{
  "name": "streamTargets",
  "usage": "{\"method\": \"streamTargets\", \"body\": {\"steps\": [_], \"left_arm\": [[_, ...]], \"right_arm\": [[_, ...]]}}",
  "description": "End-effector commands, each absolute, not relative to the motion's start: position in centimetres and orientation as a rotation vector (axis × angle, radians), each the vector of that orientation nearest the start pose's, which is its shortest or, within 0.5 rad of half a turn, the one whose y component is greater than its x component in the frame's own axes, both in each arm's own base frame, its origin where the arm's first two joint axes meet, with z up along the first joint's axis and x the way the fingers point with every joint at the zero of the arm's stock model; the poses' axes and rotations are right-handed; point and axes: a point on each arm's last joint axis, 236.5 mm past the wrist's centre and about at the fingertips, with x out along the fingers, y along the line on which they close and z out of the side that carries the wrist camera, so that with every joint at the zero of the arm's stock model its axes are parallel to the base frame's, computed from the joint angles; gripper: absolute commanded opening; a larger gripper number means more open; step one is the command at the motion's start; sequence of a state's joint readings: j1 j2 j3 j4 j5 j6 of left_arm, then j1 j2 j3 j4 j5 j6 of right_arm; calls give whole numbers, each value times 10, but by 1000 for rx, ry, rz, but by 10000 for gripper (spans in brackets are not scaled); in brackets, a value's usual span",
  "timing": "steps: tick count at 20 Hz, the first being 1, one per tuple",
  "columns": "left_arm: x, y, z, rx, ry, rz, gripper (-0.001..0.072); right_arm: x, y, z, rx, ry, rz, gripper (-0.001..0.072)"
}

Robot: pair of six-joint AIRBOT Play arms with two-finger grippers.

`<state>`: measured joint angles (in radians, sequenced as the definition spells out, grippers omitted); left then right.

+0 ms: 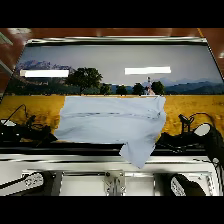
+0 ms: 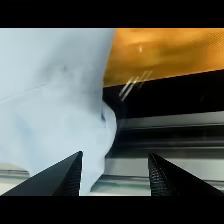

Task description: Fold the shirts.

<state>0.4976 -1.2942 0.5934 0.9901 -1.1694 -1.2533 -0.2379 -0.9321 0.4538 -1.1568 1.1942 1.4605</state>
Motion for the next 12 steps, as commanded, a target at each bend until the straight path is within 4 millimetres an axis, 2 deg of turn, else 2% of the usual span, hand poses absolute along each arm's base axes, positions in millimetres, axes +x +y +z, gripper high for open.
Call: {"method": "streamTargets", "body": {"steps": [1, 4, 5, 7, 9, 10, 12], "left_arm": [[243, -8, -98, -817, 1521, -96, 39], [245, -13, -94, -821, 1508, -109, 39], [249, -14, -92, -838, 1494, -110, 39], [254, -18, -89, -863, 1474, -120, 39], [255, -19, -88, -871, 1470, -123, 39], [256, -19, -87, -874, 1467, -124, 38], [256, -19, -87, -874, 1467, -124, 39]], "right_arm": [[202, 54, -110, 568, 1496, 5, 537], [223, 61, -109, 600, 1412, -17, 536], [219, 66, -111, 593, 1434, -5, 536], [197, 78, -119, 549, 1545, 44, 536], [192, 82, -126, 543, 1584, 48, 533], [190, 84, -129, 544, 1599, 48, 496], [185, 88, -138, 544, 1640, 41, 471]]}}
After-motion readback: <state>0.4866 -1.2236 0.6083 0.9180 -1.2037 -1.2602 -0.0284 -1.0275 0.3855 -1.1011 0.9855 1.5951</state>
